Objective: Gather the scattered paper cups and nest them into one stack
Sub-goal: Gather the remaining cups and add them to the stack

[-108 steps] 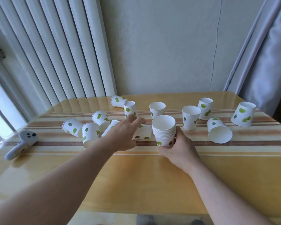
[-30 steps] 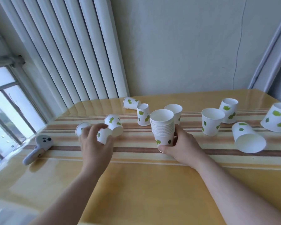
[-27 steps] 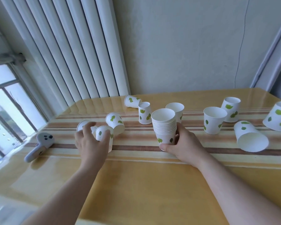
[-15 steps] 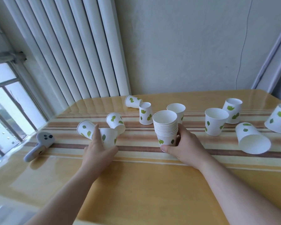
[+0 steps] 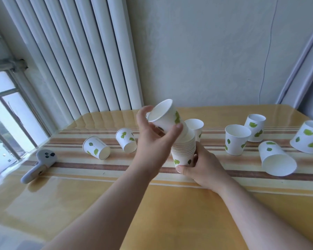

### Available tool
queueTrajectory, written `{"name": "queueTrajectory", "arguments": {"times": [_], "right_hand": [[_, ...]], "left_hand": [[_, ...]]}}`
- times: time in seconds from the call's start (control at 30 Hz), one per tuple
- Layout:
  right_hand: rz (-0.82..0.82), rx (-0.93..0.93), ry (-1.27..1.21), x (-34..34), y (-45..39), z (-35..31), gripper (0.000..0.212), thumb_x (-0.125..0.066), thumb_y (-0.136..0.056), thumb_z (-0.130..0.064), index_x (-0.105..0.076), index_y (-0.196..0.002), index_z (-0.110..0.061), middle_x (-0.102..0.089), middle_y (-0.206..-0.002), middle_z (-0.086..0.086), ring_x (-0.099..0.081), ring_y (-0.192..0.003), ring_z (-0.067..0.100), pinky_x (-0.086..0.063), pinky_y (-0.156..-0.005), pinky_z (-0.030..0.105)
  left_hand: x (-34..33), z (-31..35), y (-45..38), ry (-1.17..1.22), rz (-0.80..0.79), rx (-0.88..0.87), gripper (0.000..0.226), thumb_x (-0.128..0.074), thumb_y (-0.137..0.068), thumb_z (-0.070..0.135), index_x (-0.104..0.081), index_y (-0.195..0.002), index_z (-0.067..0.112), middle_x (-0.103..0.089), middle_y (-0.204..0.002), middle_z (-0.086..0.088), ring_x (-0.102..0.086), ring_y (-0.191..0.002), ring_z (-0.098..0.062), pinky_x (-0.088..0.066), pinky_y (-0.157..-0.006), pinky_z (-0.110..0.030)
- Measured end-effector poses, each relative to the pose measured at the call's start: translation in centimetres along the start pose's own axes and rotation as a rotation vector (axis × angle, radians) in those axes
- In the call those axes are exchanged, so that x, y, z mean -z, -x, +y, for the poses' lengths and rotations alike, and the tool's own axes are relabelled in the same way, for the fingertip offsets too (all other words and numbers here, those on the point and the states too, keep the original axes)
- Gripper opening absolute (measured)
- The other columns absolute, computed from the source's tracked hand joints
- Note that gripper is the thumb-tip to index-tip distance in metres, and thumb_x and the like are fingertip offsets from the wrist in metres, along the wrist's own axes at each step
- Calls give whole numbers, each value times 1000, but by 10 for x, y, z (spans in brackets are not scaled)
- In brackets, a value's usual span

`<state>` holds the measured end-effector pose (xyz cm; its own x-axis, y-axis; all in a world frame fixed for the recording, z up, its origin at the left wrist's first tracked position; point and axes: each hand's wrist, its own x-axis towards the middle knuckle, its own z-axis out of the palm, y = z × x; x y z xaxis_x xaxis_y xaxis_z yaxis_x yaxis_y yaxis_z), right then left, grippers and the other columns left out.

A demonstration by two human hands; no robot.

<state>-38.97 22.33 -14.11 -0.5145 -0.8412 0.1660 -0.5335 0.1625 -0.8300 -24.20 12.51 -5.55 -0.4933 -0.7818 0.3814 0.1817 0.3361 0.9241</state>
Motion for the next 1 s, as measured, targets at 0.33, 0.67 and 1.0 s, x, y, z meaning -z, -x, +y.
{"name": "queueTrajectory", "arguments": {"times": [0.33, 0.67, 1.0], "right_hand": [[-16, 16, -19, 0, -1, -3, 60, -81, -63, -61, -52, -116, -58, -67, -108, -42, -69, -90, -11, -52, -67, 24], [-15, 6, -14, -1, -2, -2, 56, -82, -62, -63, -46, -104, -71, -62, -108, -49, -64, -94, -17, -51, -68, 22], [-20, -3, -20, -2, -5, 3, 62, -83, -63, -61, -48, -115, -62, -68, -106, -42, -68, -92, -11, -56, -72, 25]], "left_hand": [[-4, -28, 9, -223, 3, 31, 86, -86, -71, 63, -38, -143, 65, -62, -116, 44, -61, -107, 16, -51, -90, -26], [65, -60, -32, -539, 339, 202, 63, -53, -89, 61, -43, -150, 51, -32, -156, 0, -31, -148, -27, -32, -121, -52], [85, -94, -96, -581, 224, 646, 74, -62, -102, 33, -21, -164, 29, -57, -133, -19, -59, -102, -36, -54, -84, -50]]}}
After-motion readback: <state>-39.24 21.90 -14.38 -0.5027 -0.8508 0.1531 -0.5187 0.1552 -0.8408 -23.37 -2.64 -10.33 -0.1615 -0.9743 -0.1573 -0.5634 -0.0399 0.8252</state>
